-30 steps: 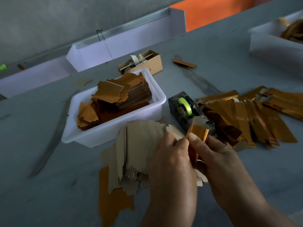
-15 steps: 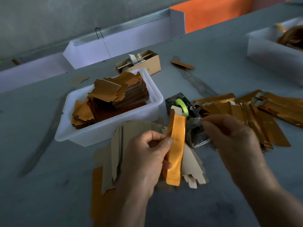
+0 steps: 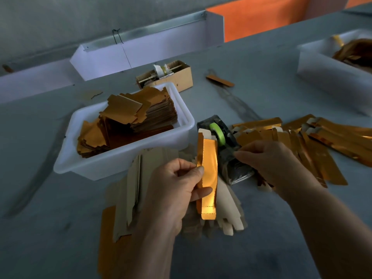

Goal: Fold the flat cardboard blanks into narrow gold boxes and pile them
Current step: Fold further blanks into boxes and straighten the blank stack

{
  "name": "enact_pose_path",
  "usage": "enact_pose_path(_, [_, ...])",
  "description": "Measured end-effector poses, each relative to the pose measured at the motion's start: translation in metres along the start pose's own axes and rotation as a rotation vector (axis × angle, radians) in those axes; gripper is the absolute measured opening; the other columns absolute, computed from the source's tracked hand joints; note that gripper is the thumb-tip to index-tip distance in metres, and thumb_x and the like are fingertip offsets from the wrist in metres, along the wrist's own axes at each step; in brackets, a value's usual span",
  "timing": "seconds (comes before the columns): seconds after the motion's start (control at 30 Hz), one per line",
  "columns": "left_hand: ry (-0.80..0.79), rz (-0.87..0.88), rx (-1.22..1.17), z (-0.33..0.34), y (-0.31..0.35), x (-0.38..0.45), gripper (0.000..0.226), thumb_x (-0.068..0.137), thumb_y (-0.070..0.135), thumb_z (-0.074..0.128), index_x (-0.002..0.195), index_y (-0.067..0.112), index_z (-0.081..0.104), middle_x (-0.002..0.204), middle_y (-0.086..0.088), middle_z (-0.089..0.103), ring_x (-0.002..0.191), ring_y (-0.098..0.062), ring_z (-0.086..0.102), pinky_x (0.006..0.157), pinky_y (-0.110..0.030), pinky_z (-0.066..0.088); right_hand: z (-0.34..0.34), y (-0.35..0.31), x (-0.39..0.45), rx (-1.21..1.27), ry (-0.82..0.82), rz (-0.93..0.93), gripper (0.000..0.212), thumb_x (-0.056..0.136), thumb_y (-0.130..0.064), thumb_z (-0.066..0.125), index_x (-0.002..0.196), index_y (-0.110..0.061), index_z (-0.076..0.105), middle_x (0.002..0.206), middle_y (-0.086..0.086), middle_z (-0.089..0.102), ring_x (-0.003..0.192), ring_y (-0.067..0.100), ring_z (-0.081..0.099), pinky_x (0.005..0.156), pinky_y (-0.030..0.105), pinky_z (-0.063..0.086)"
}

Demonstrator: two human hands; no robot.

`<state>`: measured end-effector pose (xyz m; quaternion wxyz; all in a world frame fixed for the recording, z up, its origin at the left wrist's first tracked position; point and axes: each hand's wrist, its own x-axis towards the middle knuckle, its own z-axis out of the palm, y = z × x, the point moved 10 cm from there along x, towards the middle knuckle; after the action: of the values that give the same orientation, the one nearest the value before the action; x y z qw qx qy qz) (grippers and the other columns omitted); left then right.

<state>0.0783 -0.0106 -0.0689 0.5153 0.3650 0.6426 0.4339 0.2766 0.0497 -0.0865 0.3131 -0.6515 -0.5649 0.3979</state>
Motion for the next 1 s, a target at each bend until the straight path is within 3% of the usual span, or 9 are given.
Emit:
enact_pose_path(0.23, [-0.027,0.065,0.197,0.012,0.009,0.002,0.010,0.087,0.020,0.067,0.079,0.015,0.065,0.066,0.001,0.062,0.040,-0.004,0.047,0.041,-0.017,0.039,0.001,0.002,0.003,0.063,0.018,0.054,0.009,0.084,-0.030,0.067,0.076,-0.027,0.066,0.069,-0.005,0.066,0.063,0.007,0.062,0.049,0.016,0.040])
enact_pose_path(0.37, [-0.015,0.086,0.237,0.016,0.010,0.004,0.011,0.088,0.023,0.066,0.080,0.016,0.063,0.065,0.002,0.060,0.036,0.000,0.042,0.040,-0.015,0.036,-0.003,-0.012,-0.001,0.164,0.119,-0.047,0.011,0.085,-0.021,0.066,0.075,-0.026,0.066,0.076,-0.007,0.065,0.075,0.018,0.066,0.065,0.034,0.056])
enact_pose_path(0.5, [0.002,0.068,0.128,0.012,0.009,0.006,0.012,0.090,0.021,0.063,0.081,0.014,0.060,0.063,0.002,0.058,0.044,-0.006,0.044,0.040,-0.017,0.036,-0.008,-0.009,-0.012,0.295,0.187,-0.070,0.017,0.084,-0.021,0.066,0.068,-0.027,0.066,0.092,-0.008,0.065,0.085,0.020,0.065,0.078,0.047,0.056])
enact_pose_path(0.57, [-0.021,0.062,0.074,0.013,0.010,0.008,0.013,0.090,0.020,0.063,0.079,0.014,0.059,0.058,0.004,0.055,0.046,-0.008,0.043,0.041,-0.017,0.035,-0.008,-0.003,-0.017,0.231,0.207,-0.068,0.018,0.083,-0.020,0.065,0.067,-0.026,0.065,0.098,-0.008,0.064,0.086,0.015,0.062,0.075,0.040,0.055])
enact_pose_path(0.67, [-0.072,0.055,0.022,0.020,0.009,0.010,0.014,0.091,0.018,0.061,0.079,0.012,0.058,0.049,0.009,0.053,0.043,-0.006,0.041,0.040,-0.017,0.034,-0.010,0.001,-0.025,0.082,0.260,-0.083,0.016,0.083,-0.018,0.065,0.067,-0.022,0.063,0.113,-0.007,0.059,0.088,0.005,0.054,0.067,0.019,0.041])
enact_pose_path(0.77, [-0.120,0.069,0.008,0.033,0.010,0.011,0.015,0.092,0.018,0.061,0.079,0.012,0.056,0.051,0.006,0.052,0.042,-0.006,0.041,0.039,-0.016,0.034,-0.009,0.005,-0.029,0.010,0.292,-0.084,0.014,0.083,-0.018,0.067,0.069,-0.020,0.063,0.117,-0.008,0.056,0.091,0.003,0.049,0.064,0.012,0.034])
enact_pose_path(1.0, [-0.203,0.143,0.046,0.059,0.011,0.023,0.014,0.092,0.018,0.061,0.079,0.016,0.056,0.066,0.003,0.060,0.045,-0.001,0.051,0.039,-0.013,0.036,-0.007,0.008,-0.034,0.045,0.330,-0.132,0.010,0.081,-0.024,0.068,0.073,-0.024,0.063,0.115,-0.008,0.057,0.100,0.010,0.054,0.077,0.021,0.043])
